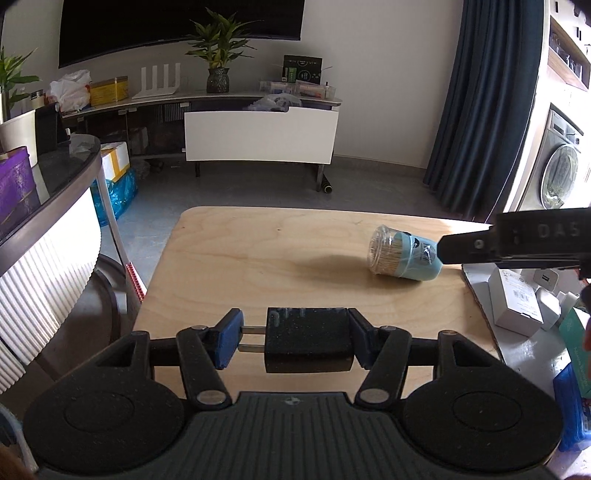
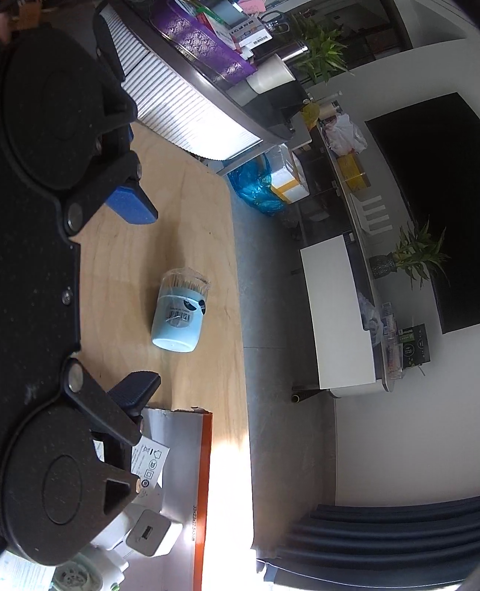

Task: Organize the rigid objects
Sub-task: 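Grasp black plug charger with left gripper while right gripper grasps blue-capped toothpick jar, then carry the charger in left gripper and toothpick jar in right gripper over the tray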

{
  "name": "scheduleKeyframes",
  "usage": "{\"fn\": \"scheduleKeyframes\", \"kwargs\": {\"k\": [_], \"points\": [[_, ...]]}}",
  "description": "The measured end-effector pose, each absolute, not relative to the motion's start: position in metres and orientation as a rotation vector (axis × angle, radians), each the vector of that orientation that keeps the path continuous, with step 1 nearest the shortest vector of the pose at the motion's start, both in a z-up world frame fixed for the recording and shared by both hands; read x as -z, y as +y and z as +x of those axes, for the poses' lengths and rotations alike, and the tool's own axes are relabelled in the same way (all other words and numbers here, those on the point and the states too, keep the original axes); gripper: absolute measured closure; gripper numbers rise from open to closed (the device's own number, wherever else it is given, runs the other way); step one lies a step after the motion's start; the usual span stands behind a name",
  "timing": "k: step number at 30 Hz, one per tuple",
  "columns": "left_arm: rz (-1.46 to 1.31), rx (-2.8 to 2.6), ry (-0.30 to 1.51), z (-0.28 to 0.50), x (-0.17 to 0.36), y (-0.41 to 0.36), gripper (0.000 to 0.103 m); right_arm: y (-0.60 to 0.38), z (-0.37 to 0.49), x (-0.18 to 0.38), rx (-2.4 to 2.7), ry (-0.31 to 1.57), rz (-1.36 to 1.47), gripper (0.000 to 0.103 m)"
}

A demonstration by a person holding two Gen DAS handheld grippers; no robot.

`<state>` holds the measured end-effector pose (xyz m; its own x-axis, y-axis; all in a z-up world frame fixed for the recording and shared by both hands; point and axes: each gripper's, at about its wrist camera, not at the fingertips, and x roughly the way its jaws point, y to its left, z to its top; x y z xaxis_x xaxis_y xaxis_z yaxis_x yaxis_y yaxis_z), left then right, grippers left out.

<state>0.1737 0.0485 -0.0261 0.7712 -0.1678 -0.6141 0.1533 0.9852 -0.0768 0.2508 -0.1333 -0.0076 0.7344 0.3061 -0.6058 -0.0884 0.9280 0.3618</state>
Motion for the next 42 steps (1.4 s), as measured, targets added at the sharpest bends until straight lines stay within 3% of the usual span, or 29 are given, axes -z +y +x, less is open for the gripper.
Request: {"fn": "scheduleKeyframes", "kwargs": {"k": [14, 16, 18, 42], "points": [[-0.112, 0.164, 0.644, 0.180, 0.027, 0.067, 0.042, -0.080, 0.335, 0.056, 0.020, 0.829, 0.253, 0.001], [-0.119, 0.154, 0.649, 0.180, 0.029, 0.070, 0.042, -0.079, 0.338, 0.062, 0.014, 0.833, 0.231, 0.010], [-0.131, 0.139, 0.660, 0.183, 0.031, 0.073, 0.042, -0.080, 0.334, 0.062, 0.009, 0.818, 0.228, 0.010], [-0.080, 0.123, 0.612, 0.104, -0.017, 0.051, 0.042, -0.115, 0.131, -0.029, -0.203, 0.636, 0.206, 0.010]]}}
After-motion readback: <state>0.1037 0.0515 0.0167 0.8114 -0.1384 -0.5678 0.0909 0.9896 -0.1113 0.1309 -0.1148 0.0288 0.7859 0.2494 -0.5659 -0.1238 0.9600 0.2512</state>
